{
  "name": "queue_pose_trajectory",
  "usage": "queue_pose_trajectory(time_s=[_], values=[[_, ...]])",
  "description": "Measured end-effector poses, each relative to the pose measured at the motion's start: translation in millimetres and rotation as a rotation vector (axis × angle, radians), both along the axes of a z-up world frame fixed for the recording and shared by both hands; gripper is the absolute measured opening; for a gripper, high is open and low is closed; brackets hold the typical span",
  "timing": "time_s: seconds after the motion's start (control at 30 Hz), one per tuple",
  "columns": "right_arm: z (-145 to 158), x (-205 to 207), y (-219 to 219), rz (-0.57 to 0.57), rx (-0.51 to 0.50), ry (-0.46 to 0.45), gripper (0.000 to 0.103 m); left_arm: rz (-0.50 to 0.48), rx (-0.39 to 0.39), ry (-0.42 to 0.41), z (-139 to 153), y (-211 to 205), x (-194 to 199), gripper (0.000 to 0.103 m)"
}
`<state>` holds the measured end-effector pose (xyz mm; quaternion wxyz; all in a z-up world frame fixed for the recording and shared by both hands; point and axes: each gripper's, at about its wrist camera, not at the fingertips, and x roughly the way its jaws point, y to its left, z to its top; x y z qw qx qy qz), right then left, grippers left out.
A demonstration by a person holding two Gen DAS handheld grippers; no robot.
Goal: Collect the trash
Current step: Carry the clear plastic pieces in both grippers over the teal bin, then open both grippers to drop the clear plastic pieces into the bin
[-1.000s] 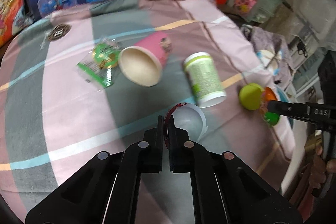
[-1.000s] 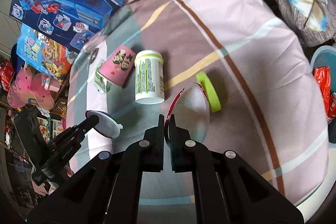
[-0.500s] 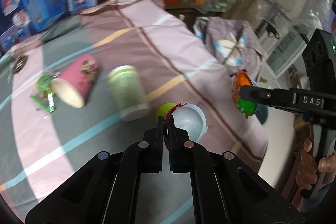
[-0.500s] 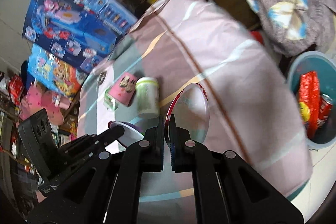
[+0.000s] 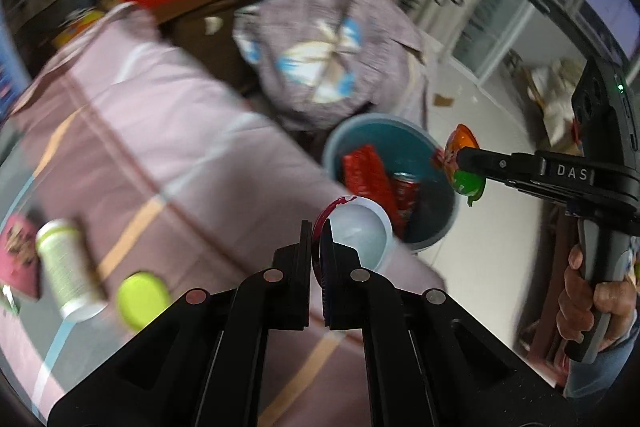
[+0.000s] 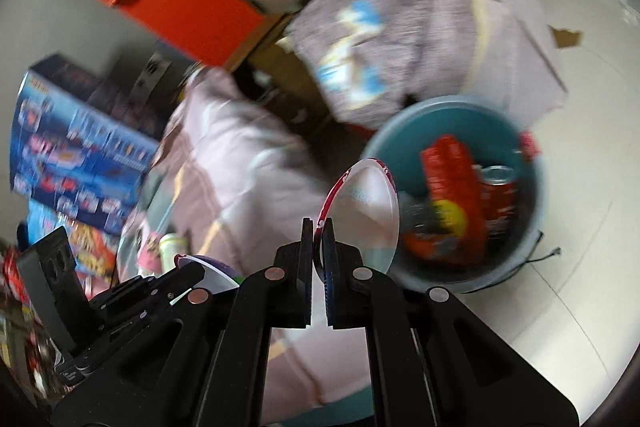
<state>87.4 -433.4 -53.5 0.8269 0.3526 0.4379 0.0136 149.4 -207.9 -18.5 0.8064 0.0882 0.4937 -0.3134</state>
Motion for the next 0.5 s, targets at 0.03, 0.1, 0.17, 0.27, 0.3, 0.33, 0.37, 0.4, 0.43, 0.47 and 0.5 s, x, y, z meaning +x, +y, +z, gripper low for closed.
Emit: queue_pose_trajectory(time_s=[0.03,0.1,0.17,0.27,0.3,0.33,0.37,0.4,0.43,0.47,0.5], values=[[-4.0,-2.3,-9.2,-0.015,0.004,0.006,0.005,-0.015,0.006,0.006,-3.2,-11.8,0.4,0.005],[-14.4,-4.4,-27.3,-0.040,0.016,0.025,0.005,-0.046,0.019,0.014,-9.5,-36.1,1.8,0.005],[-24.5,-4.7,-40.0,-0.052,0.026,0.045,0.005,-0.068,0.033,0.017,-15.5,-55.8,3.1,0.005],[-39.0,-1.7,-55.2,-0.061,0.046,0.071,0.005,-0.094,0.052,0.039,-27.1,-80.7,8.5,0.005],[-43.0,0.2,-58.5,-0.062,0.053,0.077,0.005,-0.100,0.060,0.045,-31.7,-88.2,10.3,0.005],[-45.6,2.0,-59.3,-0.063,0.057,0.081,0.005,-0.104,0.067,0.053,-36.0,-94.8,12.3,0.005],[-50.3,4.9,-62.6,-0.064,0.063,0.088,0.006,-0.109,0.072,0.061,-40.0,-100.8,14.8,0.005],[-53.2,5.7,-64.9,-0.064,0.067,0.091,0.006,-0.113,0.076,0.068,-43.5,-105.0,16.7,0.005],[-55.4,7.7,-66.1,-0.064,0.071,0.095,0.007,-0.116,0.079,0.075,-45.9,-108.6,18.2,0.005],[-57.6,9.5,-67.9,-0.065,0.074,0.097,0.007,-0.119,0.081,0.081,-47.5,-111.6,19.2,0.006],[-60.2,11.5,-69.4,-0.065,0.078,0.100,0.007,-0.126,0.087,0.092,-51.6,-116.3,20.9,0.006]])
